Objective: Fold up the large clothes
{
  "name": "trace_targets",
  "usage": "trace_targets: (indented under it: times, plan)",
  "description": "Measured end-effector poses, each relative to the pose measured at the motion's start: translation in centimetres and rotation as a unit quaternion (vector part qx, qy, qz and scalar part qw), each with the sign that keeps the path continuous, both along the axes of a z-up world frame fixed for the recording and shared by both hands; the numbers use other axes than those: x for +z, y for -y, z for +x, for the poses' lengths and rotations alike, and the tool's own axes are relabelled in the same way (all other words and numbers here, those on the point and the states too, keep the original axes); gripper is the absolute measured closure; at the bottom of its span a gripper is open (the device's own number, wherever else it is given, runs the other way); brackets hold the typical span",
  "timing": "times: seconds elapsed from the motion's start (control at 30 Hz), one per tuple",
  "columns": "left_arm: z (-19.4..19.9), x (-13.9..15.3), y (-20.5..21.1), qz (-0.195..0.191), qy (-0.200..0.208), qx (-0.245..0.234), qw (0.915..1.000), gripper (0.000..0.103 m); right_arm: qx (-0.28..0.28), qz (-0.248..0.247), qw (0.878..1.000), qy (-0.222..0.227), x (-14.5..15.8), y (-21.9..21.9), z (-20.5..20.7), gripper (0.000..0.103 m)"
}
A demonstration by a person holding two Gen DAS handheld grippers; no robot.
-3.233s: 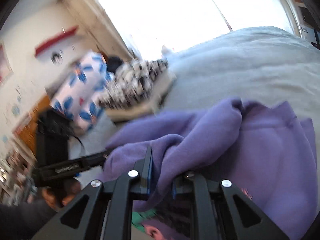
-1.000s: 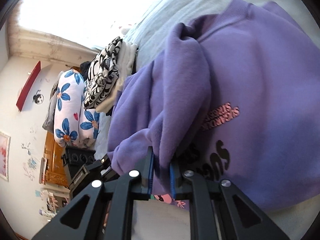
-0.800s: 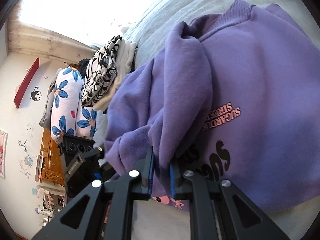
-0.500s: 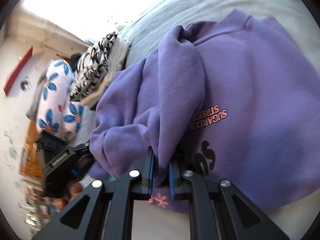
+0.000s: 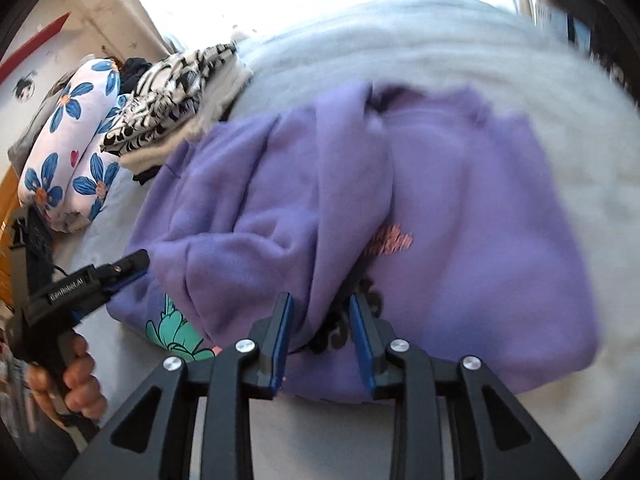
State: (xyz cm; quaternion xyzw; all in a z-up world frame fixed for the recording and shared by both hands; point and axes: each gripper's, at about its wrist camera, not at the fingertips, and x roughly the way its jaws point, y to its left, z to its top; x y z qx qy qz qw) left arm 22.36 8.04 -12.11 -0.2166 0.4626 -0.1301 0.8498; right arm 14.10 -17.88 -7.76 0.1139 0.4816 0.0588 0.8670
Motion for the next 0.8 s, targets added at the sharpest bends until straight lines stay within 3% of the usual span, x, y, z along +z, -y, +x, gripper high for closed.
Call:
trace_targets:
  times: [0.13, 0.23, 0.37, 0.47, 0.5, 0.67, 0.8]
  plan:
    - [0.6, 2.6, 1.5, -0.019, 0.033, -0.023, 0.9990, 0.079, 0.007, -0.007, 0.999, 0.047, 2.2, -0.8, 1.5, 0.074]
    - [1.6, 3.2, 4.8, -0.020, 0.041, -0.060, 0.9971, 0.079, 0.008, -0.017, 0.998, 0.059, 2.2, -1.8, 3.3, 0.074]
    - [2.7, 1.5, 9.0, 0.016, 0.021, -0.099, 0.9947, 0.079, 0.007, -0.015, 0.999, 0.031, -0.3, -2.4, 5.2, 0.074]
    - [3.0, -1.2, 10.3, 0.082, -0.004, -0.100, 0.9916, 0.076, 0.006, -0.019, 1.000, -0.006, -3.0, -2.2, 5.4, 0.073]
    - [3.1, -2.0, 10.3, 0.087, -0.009, -0.103, 0.9907, 0.075, 0.007, -0.015, 1.000, -0.005, -3.4, -2.1, 5.1, 0.073]
    - [3.4, -2.5, 9.8, 0.067, -0.012, -0.110, 0.9916, 0.074, 0.016, -0.035, 0.999, 0.004, -3.3, -2.4, 4.1, 0.073]
    - [3.7, -1.9, 9.4, 0.069, -0.019, -0.109, 0.9915, 0.066, 0.008, -0.040, 0.999, -0.015, -2.9, -2.6, 4.3, 0.073]
